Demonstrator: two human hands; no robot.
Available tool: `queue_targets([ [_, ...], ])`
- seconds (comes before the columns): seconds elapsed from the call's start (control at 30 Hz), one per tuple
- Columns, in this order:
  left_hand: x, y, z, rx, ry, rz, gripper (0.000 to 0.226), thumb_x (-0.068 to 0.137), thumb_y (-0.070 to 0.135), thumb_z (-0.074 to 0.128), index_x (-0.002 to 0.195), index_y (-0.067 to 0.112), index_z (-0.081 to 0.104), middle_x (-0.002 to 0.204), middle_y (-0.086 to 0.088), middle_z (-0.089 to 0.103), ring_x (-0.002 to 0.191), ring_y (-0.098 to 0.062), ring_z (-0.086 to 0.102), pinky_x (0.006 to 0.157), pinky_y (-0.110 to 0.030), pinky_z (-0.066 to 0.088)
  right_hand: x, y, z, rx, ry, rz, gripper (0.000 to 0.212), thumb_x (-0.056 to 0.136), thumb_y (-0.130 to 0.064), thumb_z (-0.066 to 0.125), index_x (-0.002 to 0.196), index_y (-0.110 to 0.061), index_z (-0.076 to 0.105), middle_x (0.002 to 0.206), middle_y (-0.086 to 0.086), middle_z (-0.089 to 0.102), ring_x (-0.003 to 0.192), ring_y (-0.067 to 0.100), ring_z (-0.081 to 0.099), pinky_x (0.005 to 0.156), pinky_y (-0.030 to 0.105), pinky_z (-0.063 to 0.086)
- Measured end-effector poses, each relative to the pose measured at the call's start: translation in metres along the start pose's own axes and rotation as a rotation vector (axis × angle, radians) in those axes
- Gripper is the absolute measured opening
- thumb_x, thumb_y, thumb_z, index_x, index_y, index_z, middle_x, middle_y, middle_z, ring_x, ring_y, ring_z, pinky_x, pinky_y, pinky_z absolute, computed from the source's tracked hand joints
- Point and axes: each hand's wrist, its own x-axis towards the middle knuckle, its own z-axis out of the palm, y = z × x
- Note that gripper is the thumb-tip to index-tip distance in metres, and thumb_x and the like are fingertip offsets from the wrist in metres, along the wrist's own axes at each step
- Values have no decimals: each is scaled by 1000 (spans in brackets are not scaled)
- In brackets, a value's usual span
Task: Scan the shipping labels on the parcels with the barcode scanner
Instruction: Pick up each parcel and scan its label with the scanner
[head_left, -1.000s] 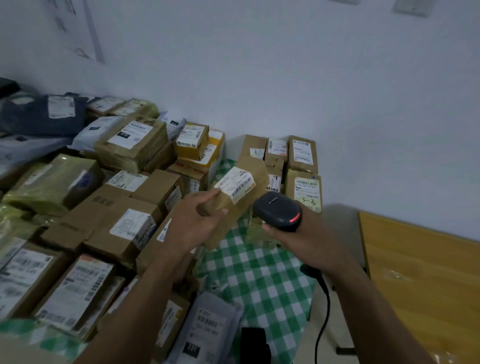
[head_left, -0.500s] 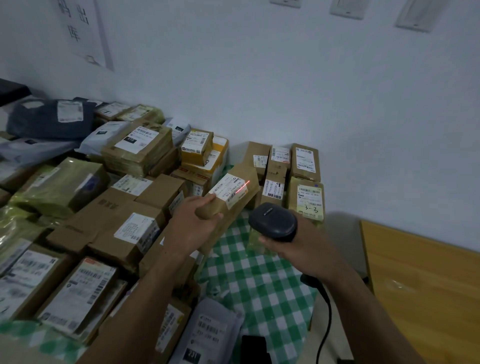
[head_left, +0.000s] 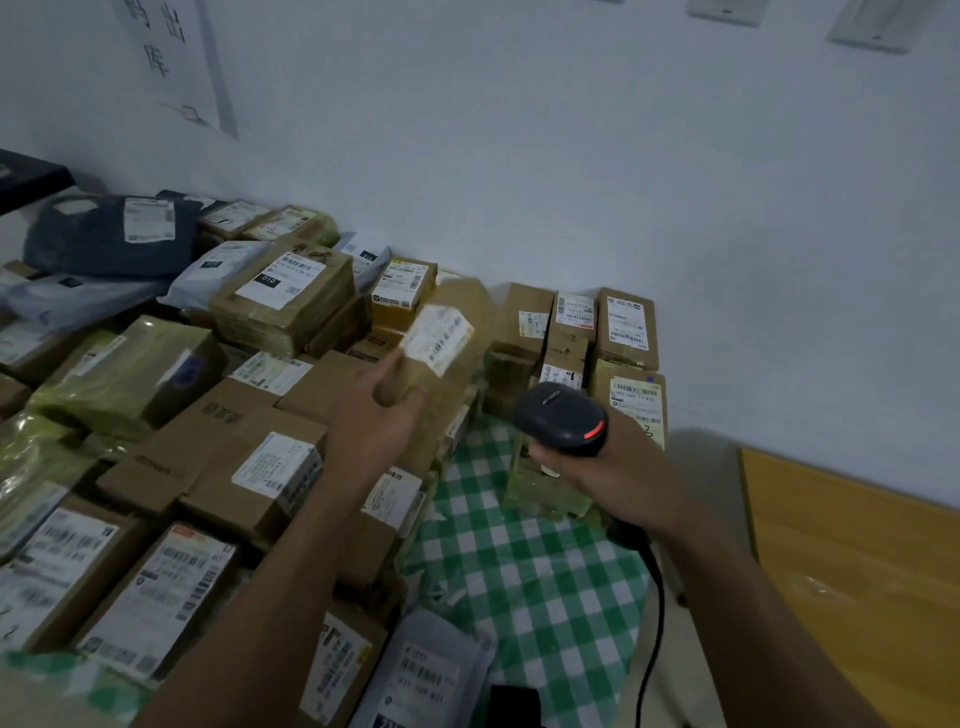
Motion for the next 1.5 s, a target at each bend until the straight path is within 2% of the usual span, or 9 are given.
queue_targets([
  [0.13, 50, 16, -4, -34, 5, -20, 67, 86, 35, 70, 148, 46, 48, 133, 13, 63, 117, -10, 62, 96, -39, 57, 32, -6, -16, -36, -1, -12, 42, 88, -38, 81, 126, -37, 64, 74, -30, 68, 70, -10, 65, 63, 10, 46],
  [0.23, 84, 21, 14, 36, -72, -7, 59, 93, 19, 72, 147, 32, 51, 124, 14, 63, 104, -5, 60, 73, -13, 49, 56, -7, -21, -6, -15, -5, 40, 91, -33, 79, 128, -36, 63, 73, -23, 69, 64, -7, 64, 55, 9, 46],
  [0.3, 103, 14, 35, 157, -102, -4, 62, 92, 17, 75, 148, 23, 50, 126, 13, 59, 110, -7, 57, 72, -6, 44, 68, -6, -21, -11, -21, 6, 42, 90, -35, 80, 127, -40, 61, 81, -19, 69, 68, -11, 64, 55, 7, 45],
  [0.43, 135, -24, 67, 344, -201, -84, 85, 85, 41, 76, 157, 34, 32, 151, -11, 46, 130, -30, 54, 109, -39, 49, 83, 5, -20, 24, -41, 33, 51, 87, -36, 82, 134, -40, 61, 87, -19, 70, 75, -5, 64, 67, 16, 46],
  [0.63, 131, -40, 78, 629, -314, -150, 79, 91, 45, 63, 159, 36, 24, 158, -16, 29, 138, -42, 42, 113, -55, 41, 95, 22, -22, 25, -68, 49, 42, 86, -35, 83, 124, -43, 65, 81, -26, 70, 72, -14, 62, 68, 15, 41],
  [0.9, 145, -54, 87, 754, -412, -252, 79, 97, 44, 60, 162, 30, 17, 151, -22, 24, 134, -44, 40, 112, -51, 40, 103, 30, -15, 53, -48, 88, 48, 84, -35, 85, 127, -43, 65, 96, -18, 74, 76, -10, 64, 69, 17, 44],
  [1.1, 151, -56, 85, 778, -432, -279, 78, 97, 42, 57, 162, 27, 17, 152, -22, 21, 136, -45, 38, 113, -51, 39, 102, 32, -16, 57, -45, 87, 48, 86, -32, 84, 128, -41, 64, 108, -20, 73, 91, -16, 63, 65, 3, 43],
  [1.33, 144, -43, 97, 877, -239, -91, 79, 85, 57, 66, 149, 24, 34, 150, -19, 33, 140, -41, 26, 114, -55, 27, 101, 33, -29, 27, 27, 133, 32, 92, -36, 77, 121, -39, 65, 79, -15, 72, 65, -7, 65, 56, 9, 45],
  [1.5, 171, -2, 150, 544, -230, 128, 61, 94, 45, 67, 149, 27, 46, 152, -8, 41, 141, -31, 36, 115, -46, 36, 111, 42, -43, 88, 57, 206, 21, 94, -35, 75, 113, -34, 67, 67, -9, 71, 63, 4, 66, 68, 30, 54],
])
